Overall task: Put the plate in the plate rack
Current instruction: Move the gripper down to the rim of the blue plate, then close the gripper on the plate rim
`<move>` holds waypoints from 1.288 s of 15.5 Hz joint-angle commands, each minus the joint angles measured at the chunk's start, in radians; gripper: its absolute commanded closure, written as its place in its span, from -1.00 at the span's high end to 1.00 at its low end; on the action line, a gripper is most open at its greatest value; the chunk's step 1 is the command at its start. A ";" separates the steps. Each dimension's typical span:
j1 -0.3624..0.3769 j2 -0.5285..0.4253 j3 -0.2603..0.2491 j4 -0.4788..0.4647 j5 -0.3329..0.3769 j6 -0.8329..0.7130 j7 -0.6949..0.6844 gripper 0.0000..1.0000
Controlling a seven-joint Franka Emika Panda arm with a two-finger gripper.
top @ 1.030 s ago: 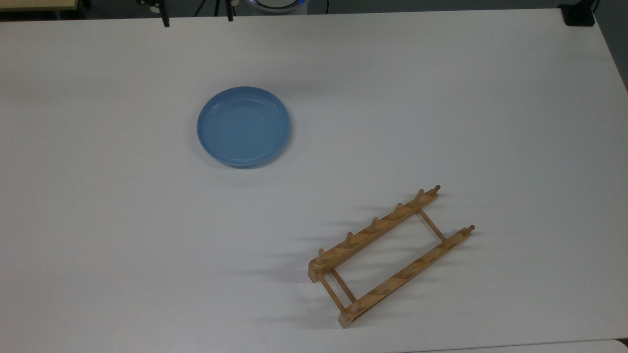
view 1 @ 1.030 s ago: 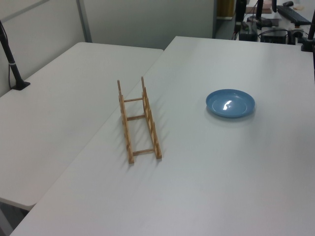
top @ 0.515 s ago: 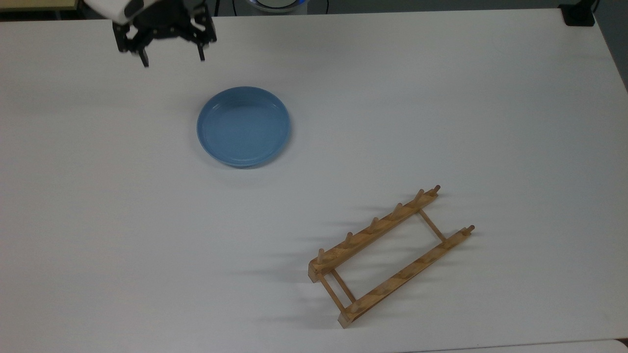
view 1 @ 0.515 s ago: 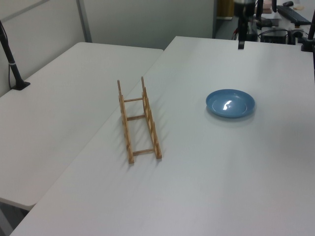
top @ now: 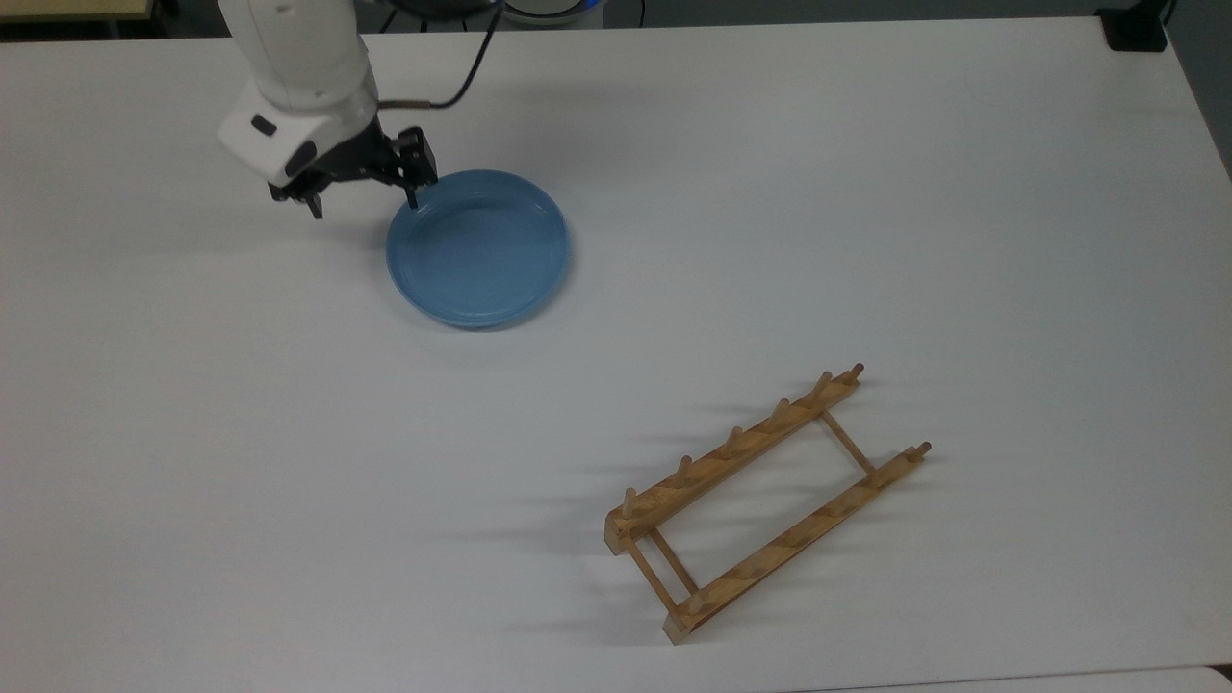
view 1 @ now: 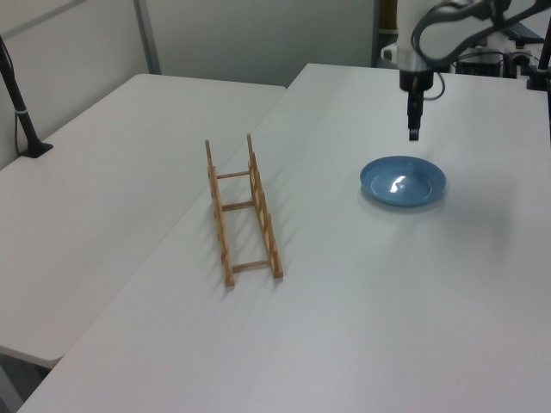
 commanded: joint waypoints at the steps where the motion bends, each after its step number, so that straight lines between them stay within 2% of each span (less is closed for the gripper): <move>1: 0.008 0.035 0.002 -0.016 -0.002 0.042 0.051 1.00; 4: 0.011 0.089 0.008 -0.013 -0.002 0.078 0.104 0.95; 8: 0.010 0.111 0.012 -0.008 -0.002 0.082 0.120 0.62; 10: 0.008 0.112 0.014 -0.010 -0.002 0.082 0.126 0.18; 12: 0.010 0.111 0.014 -0.007 -0.002 0.082 0.176 -0.37; 15: 0.010 0.108 0.015 -0.005 -0.001 0.082 0.194 -0.99; 20: 0.010 0.098 0.026 0.013 -0.001 0.078 0.192 -1.00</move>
